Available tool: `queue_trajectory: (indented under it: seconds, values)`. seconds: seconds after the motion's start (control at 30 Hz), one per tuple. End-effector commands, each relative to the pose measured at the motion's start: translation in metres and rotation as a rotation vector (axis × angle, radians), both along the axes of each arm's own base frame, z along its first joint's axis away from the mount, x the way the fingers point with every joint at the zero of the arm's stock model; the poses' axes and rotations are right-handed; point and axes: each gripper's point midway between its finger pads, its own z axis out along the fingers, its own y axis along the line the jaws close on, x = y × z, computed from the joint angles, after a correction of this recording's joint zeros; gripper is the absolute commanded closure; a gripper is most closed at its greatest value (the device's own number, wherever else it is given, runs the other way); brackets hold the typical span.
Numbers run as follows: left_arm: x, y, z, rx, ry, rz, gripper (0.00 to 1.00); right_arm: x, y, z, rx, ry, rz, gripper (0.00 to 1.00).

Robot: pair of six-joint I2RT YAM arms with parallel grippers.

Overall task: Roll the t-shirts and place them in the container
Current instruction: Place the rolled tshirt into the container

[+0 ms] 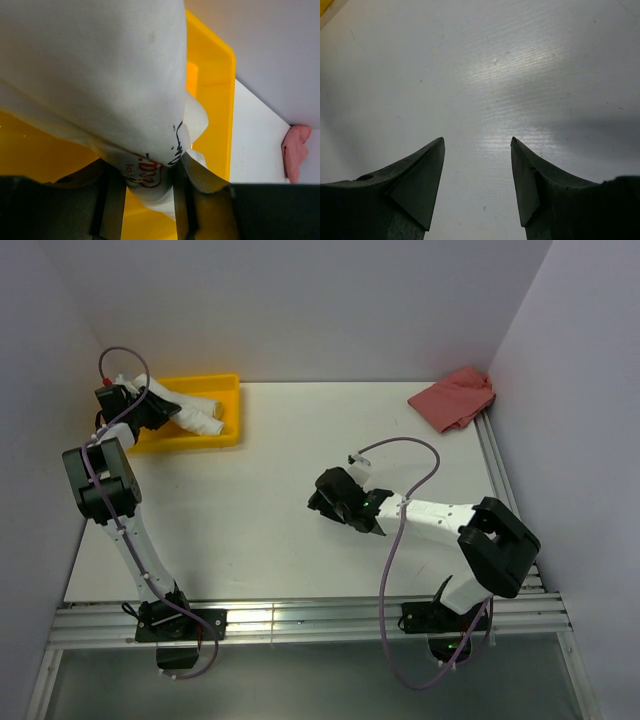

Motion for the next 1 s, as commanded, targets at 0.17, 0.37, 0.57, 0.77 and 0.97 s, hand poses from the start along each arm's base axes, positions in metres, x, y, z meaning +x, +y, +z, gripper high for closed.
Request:
queue_trajectory:
  seconds: [0.17,0.37,0.57,0.77,0.97]
  values:
    - [0.006,0.019,0.001,-0.100,0.026,0.053,1.00,0.009,0.015,0.011,0.021,-0.028,0.022,0.37]
    - [0.003,0.027,-0.009,-0.130,0.077,0.098,1.00,0.009,0.019,0.005,0.010,-0.013,0.037,0.37]
    - [0.011,0.038,-0.023,-0.190,0.147,0.125,1.00,0.010,0.021,0.003,0.002,-0.003,0.044,0.37]
    - [0.023,0.040,-0.035,-0.242,0.185,0.120,1.00,0.010,0.022,0.000,-0.002,0.003,0.050,0.37]
    - [0.035,0.038,-0.031,-0.284,0.184,0.092,1.00,0.008,0.019,-0.002,-0.007,0.009,0.050,0.37]
